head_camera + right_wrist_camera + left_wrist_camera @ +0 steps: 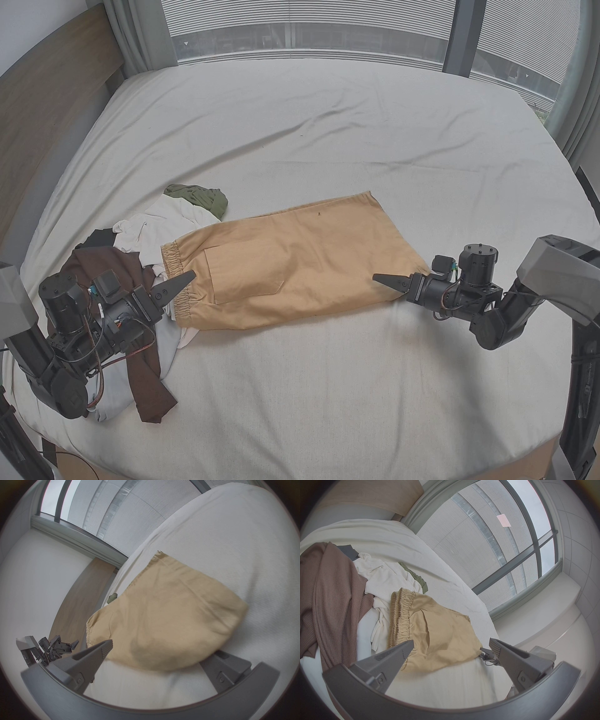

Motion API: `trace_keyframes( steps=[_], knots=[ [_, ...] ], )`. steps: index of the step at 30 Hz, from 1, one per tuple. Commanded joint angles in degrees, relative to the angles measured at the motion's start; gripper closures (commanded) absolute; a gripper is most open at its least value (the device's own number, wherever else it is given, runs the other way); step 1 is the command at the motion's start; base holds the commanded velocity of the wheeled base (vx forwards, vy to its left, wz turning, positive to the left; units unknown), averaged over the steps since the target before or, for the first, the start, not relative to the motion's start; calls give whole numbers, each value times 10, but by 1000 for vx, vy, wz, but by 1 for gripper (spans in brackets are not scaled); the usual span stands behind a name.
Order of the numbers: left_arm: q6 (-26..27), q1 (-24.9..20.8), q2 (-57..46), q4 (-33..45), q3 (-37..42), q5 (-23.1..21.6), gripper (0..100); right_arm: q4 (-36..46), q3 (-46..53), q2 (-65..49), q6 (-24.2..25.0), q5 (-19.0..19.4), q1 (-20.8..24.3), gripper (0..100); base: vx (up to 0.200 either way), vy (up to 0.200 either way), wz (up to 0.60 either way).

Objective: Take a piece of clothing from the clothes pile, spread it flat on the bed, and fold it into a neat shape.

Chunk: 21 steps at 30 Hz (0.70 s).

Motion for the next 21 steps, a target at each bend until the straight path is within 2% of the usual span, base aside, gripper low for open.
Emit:
trace_keyframes(
  steps=[1, 6, 10, 16, 17, 21],
  knots=[
    [-1, 2, -2, 0, -1, 0, 0, -6, -31, 36, 6, -4, 21, 0, 0, 0, 0],
    [-1, 1, -2, 0, -1, -1, 0, 4, -53, 37, 6, -5, 29, 0, 0, 0, 0],
    [-1, 1, -2, 0, -1, 0, 0, 25, -87, 43, 6, -41, 31, 0, 0, 0, 0],
    [-2, 1, 1, 0, -2, 0, 0, 25, -92, 50, 7, -50, 34, 0, 0, 0, 0],
    [-2, 1, 2, 0, -1, 0, 0, 26, -89, 50, 6, -55, 35, 100, 0, 0, 0],
    [-2, 1, 3, 0, -1, 0, 0, 25, -76, 45, 6, -56, 37, 100, 0, 0, 0]
  ],
)
